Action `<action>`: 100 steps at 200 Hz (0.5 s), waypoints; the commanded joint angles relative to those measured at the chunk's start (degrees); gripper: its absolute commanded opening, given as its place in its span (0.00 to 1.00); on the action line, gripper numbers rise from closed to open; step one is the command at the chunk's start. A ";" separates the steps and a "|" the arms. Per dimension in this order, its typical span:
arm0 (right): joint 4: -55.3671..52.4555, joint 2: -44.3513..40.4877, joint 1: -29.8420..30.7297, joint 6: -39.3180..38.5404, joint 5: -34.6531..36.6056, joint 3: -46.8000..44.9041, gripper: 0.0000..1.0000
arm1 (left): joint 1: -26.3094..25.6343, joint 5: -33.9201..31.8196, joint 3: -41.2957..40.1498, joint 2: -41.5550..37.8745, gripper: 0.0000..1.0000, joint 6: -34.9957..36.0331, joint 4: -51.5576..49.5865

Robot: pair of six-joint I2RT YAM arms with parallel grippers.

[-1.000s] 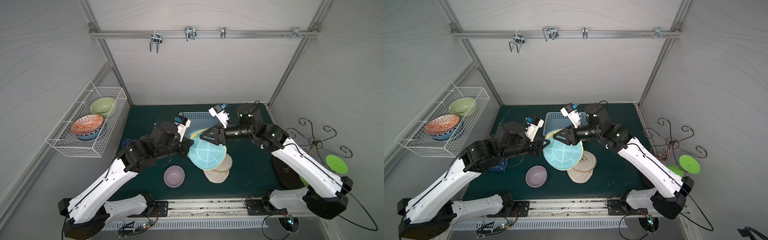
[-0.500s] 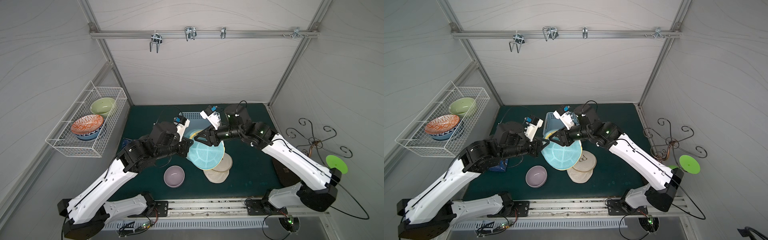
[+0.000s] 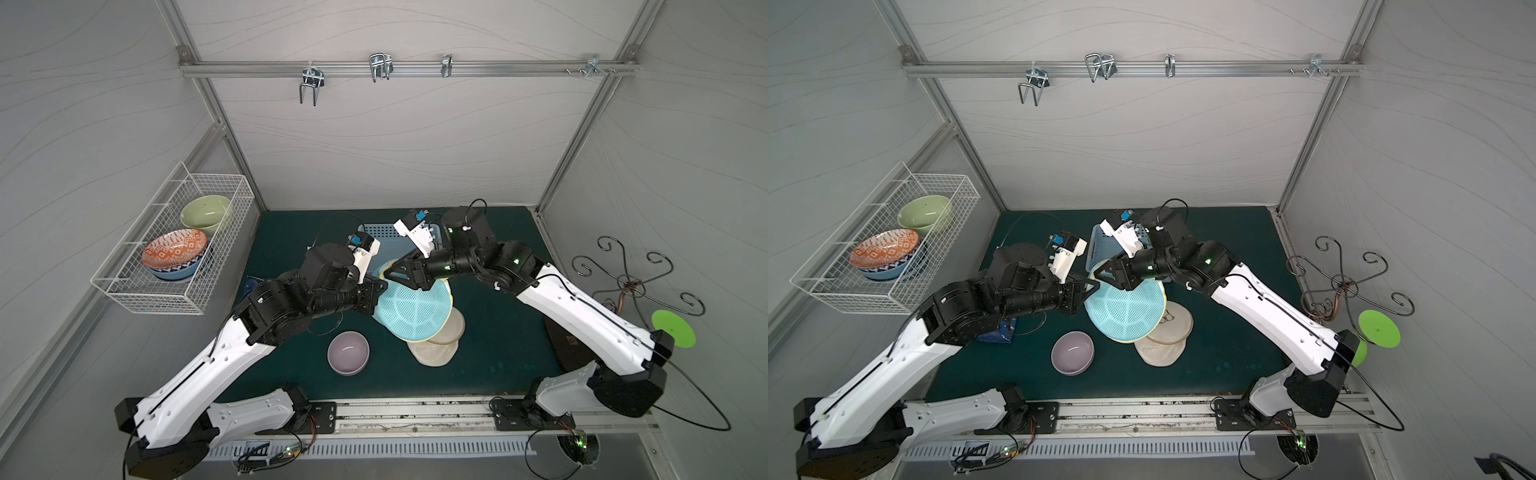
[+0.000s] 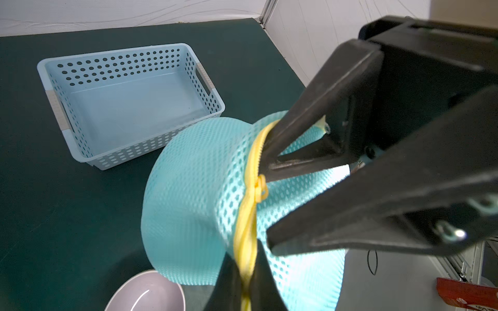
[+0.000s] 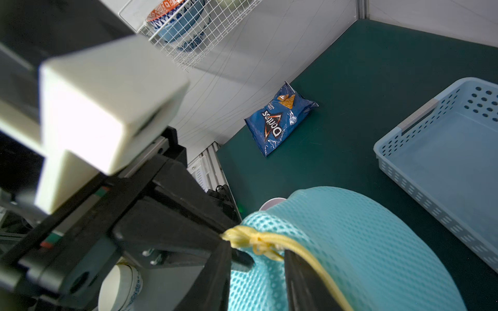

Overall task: Turn the laundry bag inside out
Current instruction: Zip the zipper on the laundry bag.

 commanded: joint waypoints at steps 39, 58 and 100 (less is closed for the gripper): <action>-3.77 1.80 2.41 -1.77 8.73 2.02 0.16 | -0.27 1.84 3.25 -1.98 0.00 -0.26 4.97; -3.89 1.38 2.41 -1.98 9.51 1.91 0.05 | -0.27 0.80 3.31 -2.44 0.00 -0.21 4.54; -4.01 -1.11 -0.11 -1.16 11.02 0.24 0.00 | -0.35 -4.57 2.74 -3.96 0.00 0.01 2.93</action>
